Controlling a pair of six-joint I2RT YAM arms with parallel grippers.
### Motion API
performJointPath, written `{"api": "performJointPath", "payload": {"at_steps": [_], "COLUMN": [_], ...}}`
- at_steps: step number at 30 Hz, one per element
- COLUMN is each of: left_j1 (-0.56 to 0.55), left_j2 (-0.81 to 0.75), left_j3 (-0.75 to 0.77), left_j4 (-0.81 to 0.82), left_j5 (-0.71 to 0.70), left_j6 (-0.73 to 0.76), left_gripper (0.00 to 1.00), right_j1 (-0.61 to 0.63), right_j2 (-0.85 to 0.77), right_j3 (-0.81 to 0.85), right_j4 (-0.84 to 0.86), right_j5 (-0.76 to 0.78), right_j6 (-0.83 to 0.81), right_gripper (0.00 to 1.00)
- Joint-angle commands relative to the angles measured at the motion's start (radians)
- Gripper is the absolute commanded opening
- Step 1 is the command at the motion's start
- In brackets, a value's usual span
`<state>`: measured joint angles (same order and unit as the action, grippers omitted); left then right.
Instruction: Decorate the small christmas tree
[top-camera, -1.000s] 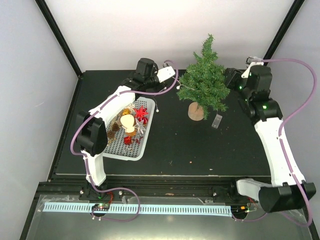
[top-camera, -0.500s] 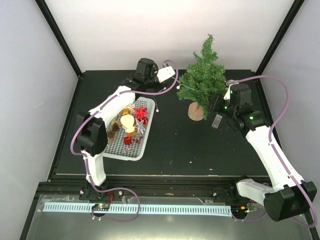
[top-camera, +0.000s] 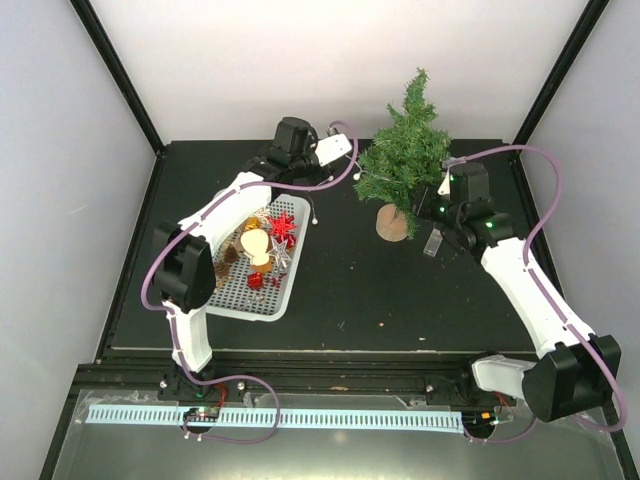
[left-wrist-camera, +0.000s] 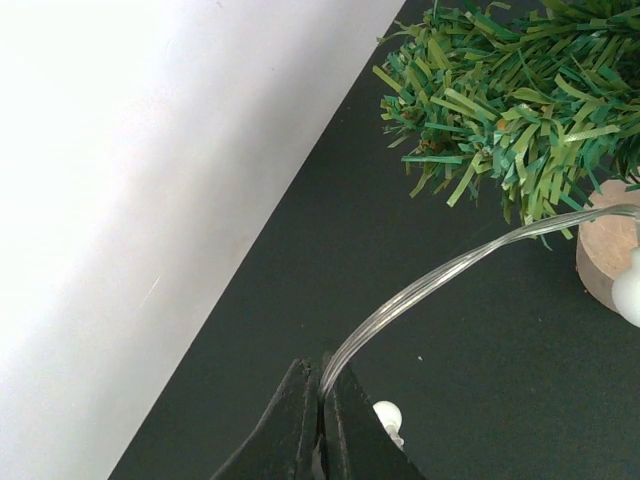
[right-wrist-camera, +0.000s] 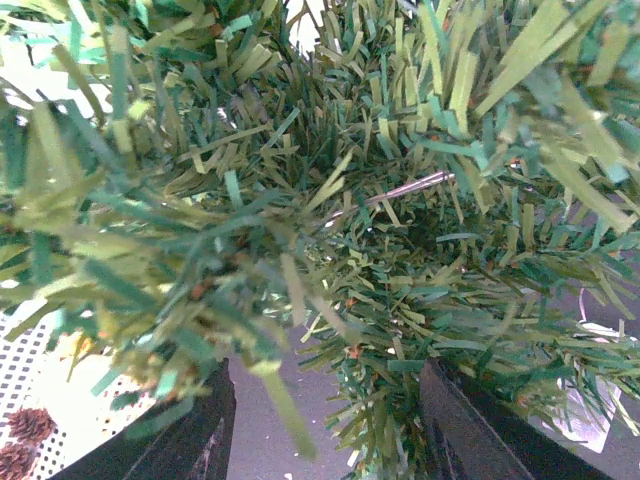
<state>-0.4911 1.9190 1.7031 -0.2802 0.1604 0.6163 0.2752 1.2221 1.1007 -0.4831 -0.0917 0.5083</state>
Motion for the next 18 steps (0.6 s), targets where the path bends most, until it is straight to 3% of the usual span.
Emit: {"api": "performJointPath", "payload": {"at_steps": [1, 18], "left_j1": [-0.008, -0.018], "left_j2": [-0.020, -0.042], "left_j3": [0.033, 0.033], "left_j4": [-0.002, 0.007], "left_j5": [-0.009, -0.007], "left_j6": [-0.015, -0.019], "left_gripper": [0.01, 0.02], "right_j1": [0.004, -0.011], "right_j2": [0.021, 0.122], "right_j3": [0.009, 0.170], "right_j4": [0.016, -0.061], "right_j5": [0.041, 0.308], "right_j6": [0.007, -0.061], "right_gripper": [0.52, 0.50]}}
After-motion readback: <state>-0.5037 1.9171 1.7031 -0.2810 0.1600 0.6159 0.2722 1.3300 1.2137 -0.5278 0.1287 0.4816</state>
